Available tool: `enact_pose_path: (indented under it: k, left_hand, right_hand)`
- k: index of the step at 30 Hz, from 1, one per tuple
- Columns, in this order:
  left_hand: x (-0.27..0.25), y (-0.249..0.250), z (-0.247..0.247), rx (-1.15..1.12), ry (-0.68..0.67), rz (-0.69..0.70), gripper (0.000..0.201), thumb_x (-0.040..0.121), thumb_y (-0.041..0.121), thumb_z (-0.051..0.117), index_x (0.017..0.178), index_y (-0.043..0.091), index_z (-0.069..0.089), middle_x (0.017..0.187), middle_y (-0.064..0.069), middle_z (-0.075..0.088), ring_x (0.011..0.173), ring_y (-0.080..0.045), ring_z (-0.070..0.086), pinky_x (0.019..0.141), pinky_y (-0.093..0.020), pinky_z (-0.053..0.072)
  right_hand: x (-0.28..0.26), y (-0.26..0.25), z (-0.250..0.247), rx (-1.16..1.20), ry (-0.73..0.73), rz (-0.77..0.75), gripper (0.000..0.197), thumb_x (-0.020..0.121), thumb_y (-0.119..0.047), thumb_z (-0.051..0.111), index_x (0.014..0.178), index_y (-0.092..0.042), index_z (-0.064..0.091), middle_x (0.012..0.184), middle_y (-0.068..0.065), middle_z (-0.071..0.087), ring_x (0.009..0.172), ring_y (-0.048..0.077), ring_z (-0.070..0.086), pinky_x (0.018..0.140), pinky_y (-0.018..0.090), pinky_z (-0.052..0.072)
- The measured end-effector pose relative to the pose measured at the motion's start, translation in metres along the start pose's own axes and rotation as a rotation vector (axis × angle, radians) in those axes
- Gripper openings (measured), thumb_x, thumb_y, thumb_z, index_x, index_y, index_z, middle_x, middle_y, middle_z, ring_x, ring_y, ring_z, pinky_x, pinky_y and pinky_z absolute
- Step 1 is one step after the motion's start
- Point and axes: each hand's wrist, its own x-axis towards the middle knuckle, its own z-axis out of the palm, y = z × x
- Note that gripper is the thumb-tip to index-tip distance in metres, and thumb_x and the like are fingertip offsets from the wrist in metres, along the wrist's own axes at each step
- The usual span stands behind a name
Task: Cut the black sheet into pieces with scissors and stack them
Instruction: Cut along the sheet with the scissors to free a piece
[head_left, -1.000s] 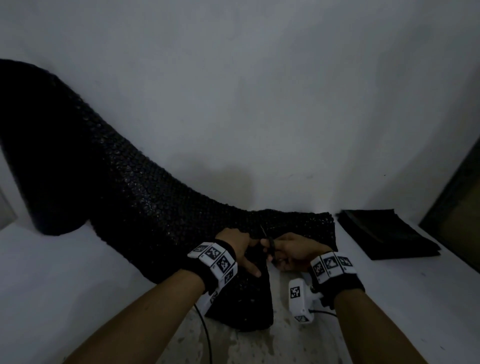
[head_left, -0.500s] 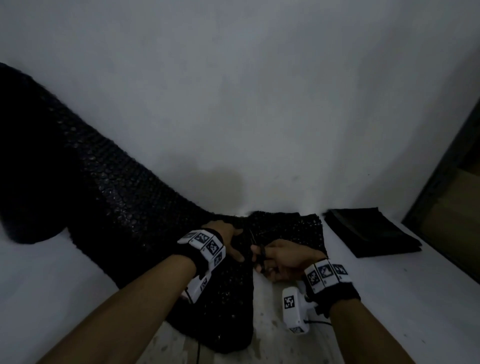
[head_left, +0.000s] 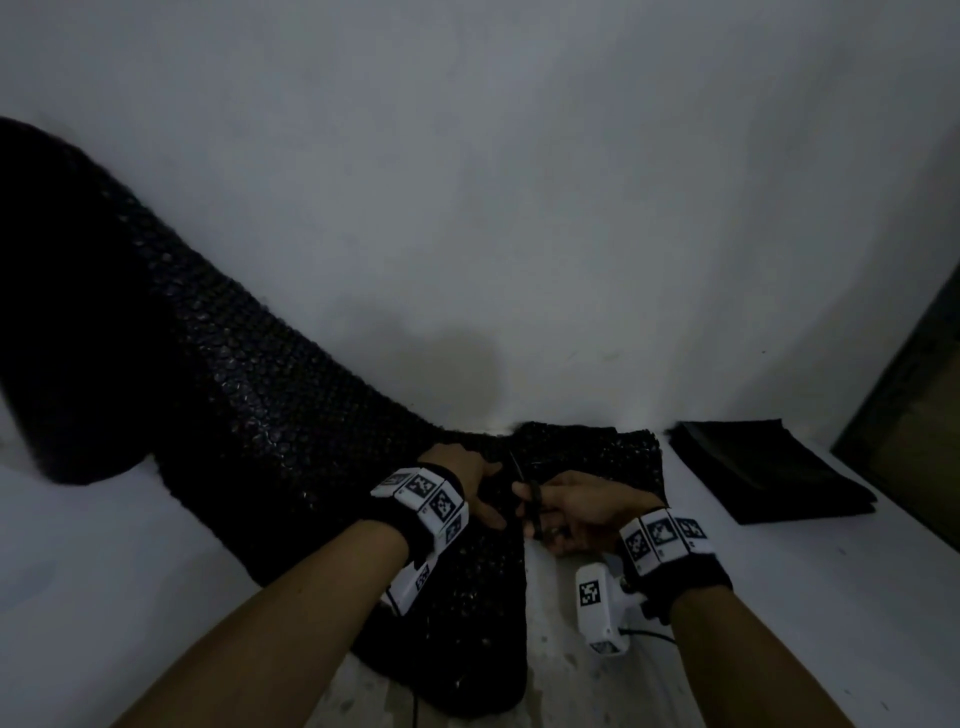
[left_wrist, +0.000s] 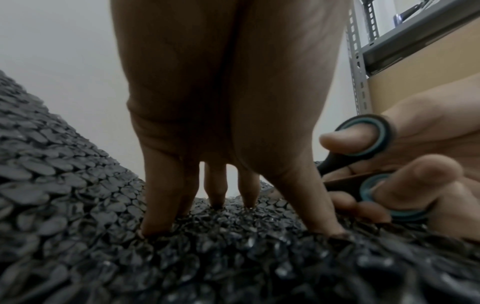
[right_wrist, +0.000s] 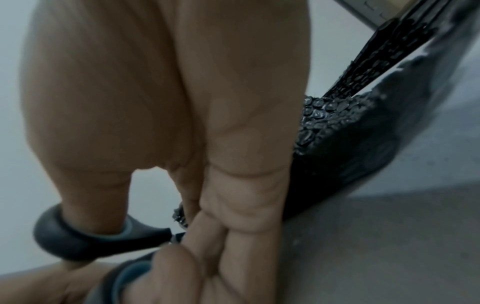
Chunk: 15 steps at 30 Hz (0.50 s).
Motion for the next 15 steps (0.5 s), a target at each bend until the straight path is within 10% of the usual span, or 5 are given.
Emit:
enact_pose_path:
  k: [15]
  left_hand:
    - [0.0066, -0.0006, 0.0053, 0.009, 0.04, -0.004, 0.09, 0.074, 0.076, 0.066, 0.143, 0.021, 0.049, 0.134, -0.007, 0.06, 0.116, -0.028, 0.06, 0.096, -0.037, 0.051]
  right_hand:
    - [0.0016, -0.0054, -0.0016, -0.029, -0.058, 0.027, 0.052, 0.081, -0.048, 0.072, 0.098, 0.0, 0.067, 0.082, 0.017, 0.07, 0.062, 0.023, 0.055, 0.057, 0.03, 0.047]
